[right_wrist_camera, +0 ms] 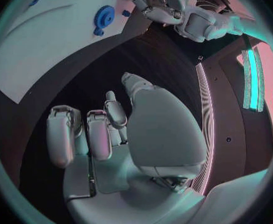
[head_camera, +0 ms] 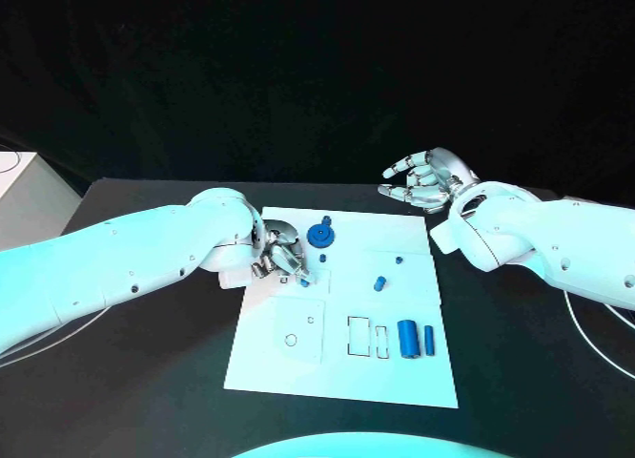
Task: Assemble the parts on the task board
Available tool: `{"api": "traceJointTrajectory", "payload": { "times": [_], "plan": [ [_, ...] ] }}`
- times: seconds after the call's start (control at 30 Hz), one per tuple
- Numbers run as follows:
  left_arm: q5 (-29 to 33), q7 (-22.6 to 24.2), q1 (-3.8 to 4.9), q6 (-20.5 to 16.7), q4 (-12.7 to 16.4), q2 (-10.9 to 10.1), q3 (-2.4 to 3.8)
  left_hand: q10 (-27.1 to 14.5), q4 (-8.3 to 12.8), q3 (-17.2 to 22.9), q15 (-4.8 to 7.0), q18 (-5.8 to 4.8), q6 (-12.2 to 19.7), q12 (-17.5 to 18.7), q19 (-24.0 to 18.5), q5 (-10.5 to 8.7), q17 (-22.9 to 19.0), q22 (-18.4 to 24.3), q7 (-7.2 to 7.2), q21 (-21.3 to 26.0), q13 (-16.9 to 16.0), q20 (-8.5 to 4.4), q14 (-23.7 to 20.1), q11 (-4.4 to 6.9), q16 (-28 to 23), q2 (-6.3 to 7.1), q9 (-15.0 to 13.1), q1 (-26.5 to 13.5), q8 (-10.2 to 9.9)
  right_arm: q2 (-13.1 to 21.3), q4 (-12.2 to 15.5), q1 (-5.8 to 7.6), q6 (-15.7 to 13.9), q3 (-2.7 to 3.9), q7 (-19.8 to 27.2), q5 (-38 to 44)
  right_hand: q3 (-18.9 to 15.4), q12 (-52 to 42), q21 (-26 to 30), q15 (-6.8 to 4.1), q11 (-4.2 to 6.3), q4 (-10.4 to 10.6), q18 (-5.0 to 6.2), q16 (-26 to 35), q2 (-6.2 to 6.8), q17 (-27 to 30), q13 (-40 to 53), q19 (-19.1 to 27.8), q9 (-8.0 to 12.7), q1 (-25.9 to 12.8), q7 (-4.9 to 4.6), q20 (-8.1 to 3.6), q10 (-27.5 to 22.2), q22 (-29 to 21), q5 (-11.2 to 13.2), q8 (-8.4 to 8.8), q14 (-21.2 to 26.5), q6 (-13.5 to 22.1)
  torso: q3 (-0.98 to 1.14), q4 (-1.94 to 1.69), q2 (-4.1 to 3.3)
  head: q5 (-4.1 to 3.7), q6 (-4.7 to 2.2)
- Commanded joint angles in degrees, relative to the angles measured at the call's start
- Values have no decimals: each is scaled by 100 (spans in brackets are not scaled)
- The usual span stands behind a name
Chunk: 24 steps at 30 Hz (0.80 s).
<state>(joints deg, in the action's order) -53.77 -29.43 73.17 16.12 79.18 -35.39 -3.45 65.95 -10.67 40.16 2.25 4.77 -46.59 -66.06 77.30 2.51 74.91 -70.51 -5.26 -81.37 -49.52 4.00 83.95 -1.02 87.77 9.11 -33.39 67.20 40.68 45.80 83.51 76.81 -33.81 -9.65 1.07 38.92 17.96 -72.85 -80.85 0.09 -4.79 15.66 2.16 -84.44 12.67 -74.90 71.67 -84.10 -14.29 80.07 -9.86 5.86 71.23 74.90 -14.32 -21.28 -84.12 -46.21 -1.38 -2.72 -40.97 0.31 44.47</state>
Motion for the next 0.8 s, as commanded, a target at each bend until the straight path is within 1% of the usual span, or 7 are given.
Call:
{"api": "traceJointTrajectory", "payload": {
  "times": [0.03, 0.1, 0.17, 0.53, 0.57, 0.7, 0.8],
  "plan": [
    [163, 26, 5, -19, 22, -3, -8, 5, 317, 451, 32, -39, 3, 50, 11, 39, 1049, -12, 41, -38, 9, -44, 411, 28, 27, -32, -133, 82, 77, -1, -2, -5, 92, 0, 24, 60, -18, -32, 2, 32, -9, 11, 0, -29, 8, -507, 0, -195, -5, -41, 12, 38, 40, 964, 25, -7, -298, 43, 0, 0, -1, -2, -4],
    [237, 38, 5, -116, 38, -23, -1, 58, 662, 909, 38, -39, 43, 56, 17, 48, 1075, -25, 34, -47, -1, -48, 423, 43, 36, -12, -329, 23, 205, -2, -4, -6, 90, 0, 25, 60, -18, -50, -5, 31, -8, 8, -1, -29, 3, -508, 14, -198, -7, -39, 13, 38, 56, 969, 23, -14, -299, 43, -2, 2, -3, 2, -17],
    [284, 47, 6, -190, 59, -53, 12, 103, 837, 1143, 32, -43, 72, 50, 25, 75, 1105, -36, 25, -55, -21, -42, 437, 30, 48, -34, -441, -15, 267, -4, -8, -7, 88, 0, 28, 60, -18, -62, -6, 31, -8, 9, -2, -28, 3, -506, 26, -199, -7, -39, 13, 38, 69, 970, 23, -15, -298, 43, -2, 5, -2, -1, -14],
    [371, 53, 8, -363, 197, -197, 37, 177, 1098, 1503, 31, -38, 45, 25, 17, 321, 1167, -26, 18, -59, -63, -34, 466, 28, 73, 1, -659, -254, 355, 31, -4, -8, 72, -1, 32, 60, -19, -71, 5, 31, -8, 9, 1, -32, 2, -515, 36, -194, -7, -39, 13, 38, 79, 963, 23, -16, -301, 43, -1, -5, 0, -4, -6],
    [374, 53, 8, -389, 214, -209, 38, 218, 1139, 1533, 37, -38, 18, -4, 19, 531, 1196, -27, 24, -61, -103, -38, 478, 35, 85, 28, -699, -314, 368, 35, -3, -8, 72, -1, 32, 60, -19, -71, 5, 31, -8, 9, 1, -32, 2, -515, 36, -194, -7, -39, 13, 38, 79, 963, 23, -16, -301, 43, 0, -3, 2, -2, -4],
    [380, 54, 9, -535, 276, -258, 41, 358, 1226, 1559, 64, -56, -57, -111, 84, 906, 1311, -111, 53, -103, -257, -59, 528, 62, 136, 86, -771, -416, 375, 48, 2, -8, 68, -1, 34, 60, -21, -69, 8, 31, -8, 11, 2, -25, -1, -503, 29, -194, -8, -44, 13, 38, 75, 961, 22, -21, -298, 43, 5, -9, 6, 9, 21],
    [352, 55, 10, -656, 317, -289, 42, 508, 1280, 1531, 102, -89, -158, -216, 202, 1388, 1466, -264, 95, -177, -411, -94, 589, 110, 204, 159, -828, -517, 377, 58, 9, -8, 62, -1, 36, 60, -21, -69, 8, 31, -8, 11, 2, -25, -1, -503, 29, -194, -8, -44, 13, 38, 75, 961, 22, -21, -298, 43, 13, -12, 13, 20, 23]
  ]
}}
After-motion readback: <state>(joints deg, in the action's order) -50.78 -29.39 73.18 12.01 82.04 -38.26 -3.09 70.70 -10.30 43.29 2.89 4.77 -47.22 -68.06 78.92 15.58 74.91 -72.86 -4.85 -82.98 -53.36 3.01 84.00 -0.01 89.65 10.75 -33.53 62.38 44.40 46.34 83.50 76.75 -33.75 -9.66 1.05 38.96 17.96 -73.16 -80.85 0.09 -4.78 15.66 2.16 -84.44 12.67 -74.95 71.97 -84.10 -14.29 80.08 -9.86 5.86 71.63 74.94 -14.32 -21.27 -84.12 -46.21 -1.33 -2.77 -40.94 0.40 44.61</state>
